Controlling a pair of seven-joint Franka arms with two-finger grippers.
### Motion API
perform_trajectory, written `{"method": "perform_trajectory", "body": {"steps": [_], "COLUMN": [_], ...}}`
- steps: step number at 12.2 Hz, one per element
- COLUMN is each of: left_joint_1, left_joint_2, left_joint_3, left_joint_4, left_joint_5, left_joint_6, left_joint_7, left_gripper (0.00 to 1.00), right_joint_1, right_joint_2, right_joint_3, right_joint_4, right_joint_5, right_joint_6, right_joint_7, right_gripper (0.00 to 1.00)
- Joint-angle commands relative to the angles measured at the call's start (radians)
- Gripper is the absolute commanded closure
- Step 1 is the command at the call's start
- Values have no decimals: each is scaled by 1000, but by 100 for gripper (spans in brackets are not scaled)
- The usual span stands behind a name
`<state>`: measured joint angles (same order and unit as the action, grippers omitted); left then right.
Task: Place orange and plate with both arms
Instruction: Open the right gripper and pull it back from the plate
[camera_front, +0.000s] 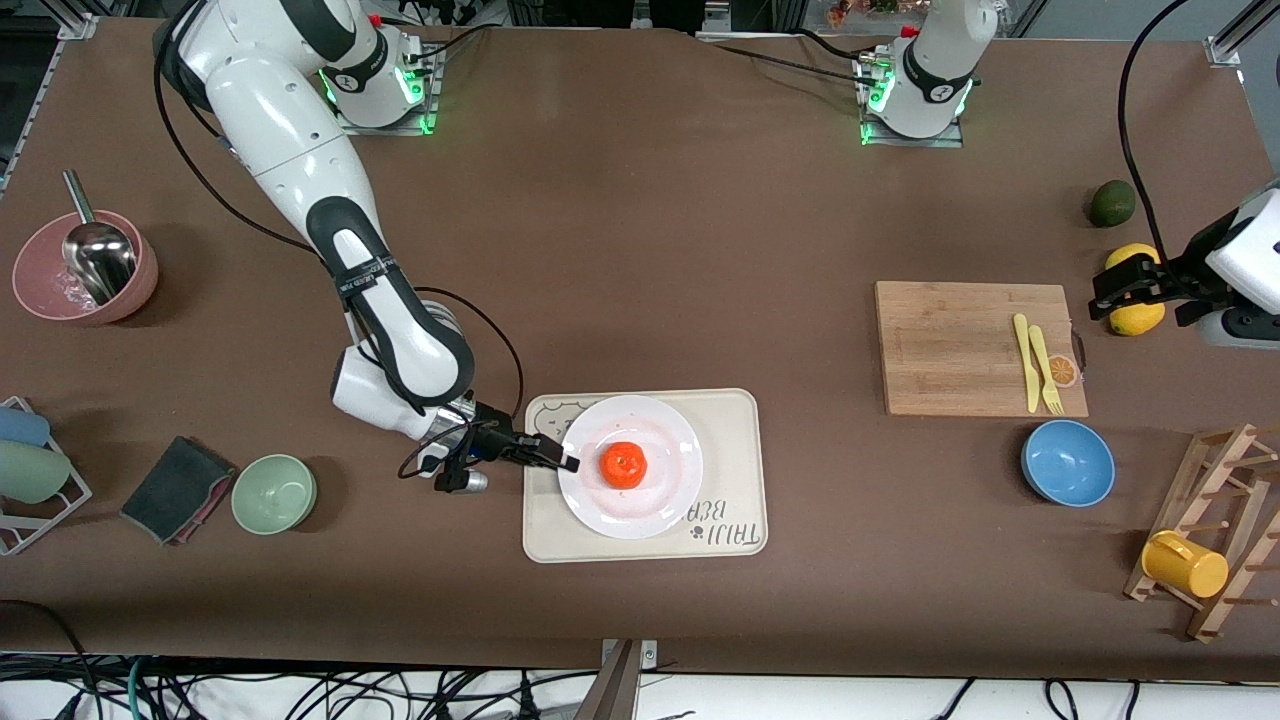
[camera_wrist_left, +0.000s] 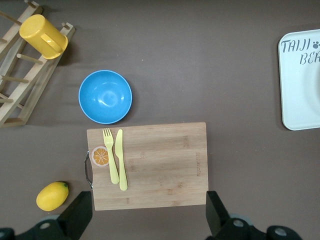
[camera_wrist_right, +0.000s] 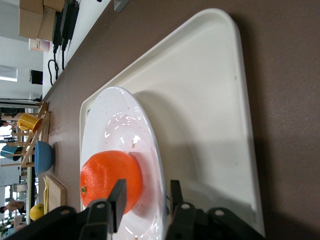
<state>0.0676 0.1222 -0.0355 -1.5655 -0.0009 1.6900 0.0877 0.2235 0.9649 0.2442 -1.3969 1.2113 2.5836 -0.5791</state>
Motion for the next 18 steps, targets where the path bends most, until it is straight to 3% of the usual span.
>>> {"method": "perform_trajectory", "body": {"steps": [1,3,5,9,13,16,18], "left_joint_1": [0,0,0,0,1,1,1], "left_joint_2": [2,2,2,2,2,2,2], "left_joint_3": [0,0,0,0,0,0,0], "left_joint_4": [15,15,15,15,15,15,15], "left_joint_5": [1,1,1,1,1,1,1], "left_joint_6": [0,0,0,0,0,0,0], "left_joint_7": [23,23,23,23,23,23,23], "left_gripper": [0,0,0,0,0,0,0], "right_joint_1": [-13,-21,-21,-24,-15,-13,-12], "right_joint_2": [0,-43,-118,-283,-472,-650,-727], "right_joint_3": [3,0,-57,-259,-488,-511,-507], "right_joint_4": [21,-5,-46,-30,-31,-30,-33], "right_joint_5": [-120,-260,-356,-620,-789,-1010,-1059], "right_joint_6": [-10,-11,-89,-518,-944,-1146,-1204], "right_joint_7": [-7,2,12,12,36,128,261], "right_gripper": [0,0,0,0,0,0,0]}}
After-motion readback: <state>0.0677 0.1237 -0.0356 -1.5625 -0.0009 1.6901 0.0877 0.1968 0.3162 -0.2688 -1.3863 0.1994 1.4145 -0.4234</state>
